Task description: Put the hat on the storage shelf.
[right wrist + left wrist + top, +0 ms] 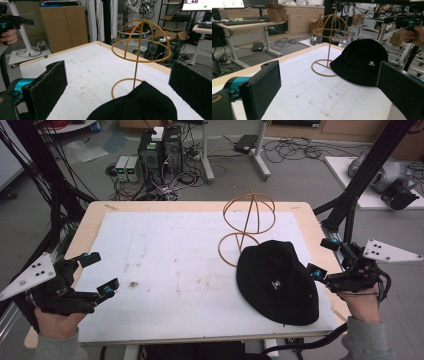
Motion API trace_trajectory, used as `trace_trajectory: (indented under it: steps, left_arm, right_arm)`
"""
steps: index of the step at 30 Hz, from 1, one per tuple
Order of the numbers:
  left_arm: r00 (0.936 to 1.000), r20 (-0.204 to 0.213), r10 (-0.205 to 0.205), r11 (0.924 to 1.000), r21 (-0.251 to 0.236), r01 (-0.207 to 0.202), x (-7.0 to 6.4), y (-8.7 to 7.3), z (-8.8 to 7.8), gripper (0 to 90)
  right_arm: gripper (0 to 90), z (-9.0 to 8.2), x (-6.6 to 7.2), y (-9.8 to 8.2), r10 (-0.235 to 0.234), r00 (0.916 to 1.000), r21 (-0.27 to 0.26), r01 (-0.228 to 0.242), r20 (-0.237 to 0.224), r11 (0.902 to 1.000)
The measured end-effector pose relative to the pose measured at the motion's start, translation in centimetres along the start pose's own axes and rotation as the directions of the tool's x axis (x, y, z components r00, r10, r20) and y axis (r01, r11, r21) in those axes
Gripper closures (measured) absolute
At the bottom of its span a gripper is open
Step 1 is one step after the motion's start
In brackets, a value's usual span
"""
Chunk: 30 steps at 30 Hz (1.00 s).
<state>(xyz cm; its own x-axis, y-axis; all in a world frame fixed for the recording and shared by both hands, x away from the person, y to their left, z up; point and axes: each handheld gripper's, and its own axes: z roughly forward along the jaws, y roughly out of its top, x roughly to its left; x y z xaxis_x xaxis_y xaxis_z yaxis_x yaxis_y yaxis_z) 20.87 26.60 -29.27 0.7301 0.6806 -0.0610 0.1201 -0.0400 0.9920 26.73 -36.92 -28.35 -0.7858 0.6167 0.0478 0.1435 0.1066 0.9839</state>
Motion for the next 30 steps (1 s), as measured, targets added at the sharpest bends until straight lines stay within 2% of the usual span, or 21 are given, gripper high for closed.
trace_trajectory:
  steps: [13, 18, 30]
  left_arm:
    - [0.9999, -0.007, -0.01, 0.9999, 0.012, 0.01, 0.0, -0.2, 0.0, 5.8]
    - [0.9999, -0.007, -0.015, 0.9997, 0.019, 0.015, 0.0, -0.4, 0.1, 5.8]
    - [0.9998, -0.007, -0.019, 0.9995, 0.025, 0.019, 0.0, -0.5, 0.3, 5.8]
  right_arm:
    - [1.0, 2.3, -0.1, -0.9, -0.004, 0.9999, 0.034, 0.004, 0.014, 0.9994]
    - [1.0, 3.4, 0.1, -1.3, -0.026, 0.9992, 0.063, 0.024, 0.031, 0.9977]
    - [1.0, 4.1, -0.3, -2.1, -0.014, 0.9977, 0.078, 0.009, 0.066, 0.9969]
